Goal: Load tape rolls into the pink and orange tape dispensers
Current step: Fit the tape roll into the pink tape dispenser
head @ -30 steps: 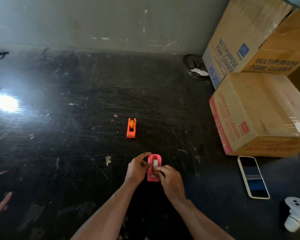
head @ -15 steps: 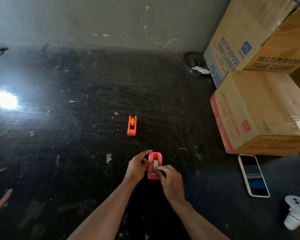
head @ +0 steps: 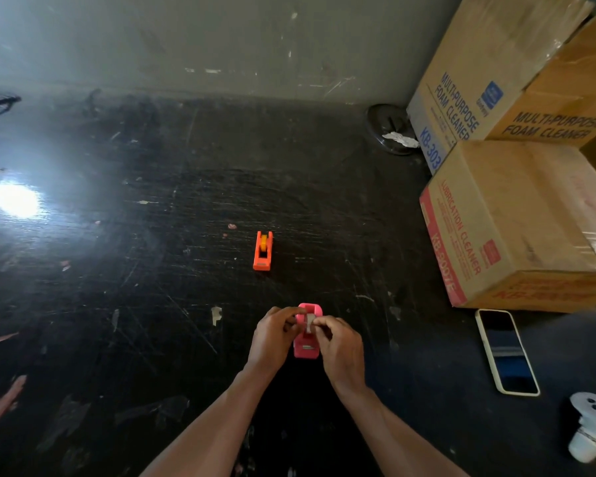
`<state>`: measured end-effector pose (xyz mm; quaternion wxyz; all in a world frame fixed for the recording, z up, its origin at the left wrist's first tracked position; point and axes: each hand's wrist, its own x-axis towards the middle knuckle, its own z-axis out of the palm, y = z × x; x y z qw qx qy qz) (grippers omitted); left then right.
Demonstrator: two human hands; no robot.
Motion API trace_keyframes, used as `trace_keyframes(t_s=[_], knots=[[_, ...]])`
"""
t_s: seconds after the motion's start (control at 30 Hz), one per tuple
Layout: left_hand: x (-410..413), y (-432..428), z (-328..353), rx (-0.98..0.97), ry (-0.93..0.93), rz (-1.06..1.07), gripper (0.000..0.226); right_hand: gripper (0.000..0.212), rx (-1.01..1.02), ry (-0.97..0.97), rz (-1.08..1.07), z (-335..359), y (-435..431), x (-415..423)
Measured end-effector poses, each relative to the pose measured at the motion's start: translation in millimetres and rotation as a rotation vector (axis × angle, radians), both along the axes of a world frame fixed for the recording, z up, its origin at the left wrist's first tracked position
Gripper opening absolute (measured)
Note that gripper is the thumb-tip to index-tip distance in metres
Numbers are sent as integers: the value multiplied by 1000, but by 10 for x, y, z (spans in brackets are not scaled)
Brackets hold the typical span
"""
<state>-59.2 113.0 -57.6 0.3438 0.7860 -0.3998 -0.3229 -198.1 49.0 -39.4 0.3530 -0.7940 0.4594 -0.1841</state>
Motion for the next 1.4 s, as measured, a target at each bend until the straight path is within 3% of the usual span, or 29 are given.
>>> trace_keyframes(t_s=[0.17,0.6,1.4], knots=[[2,-63,59,-14,-78,35,29,9,18,1,3,-3,-28,-10],[169,-74,28,62,68,-176,47,12,30,3,-29,-59,-90,8],[119,-64,-75,66,7,-162,53,14,46,36,53,-109,-62,-85]])
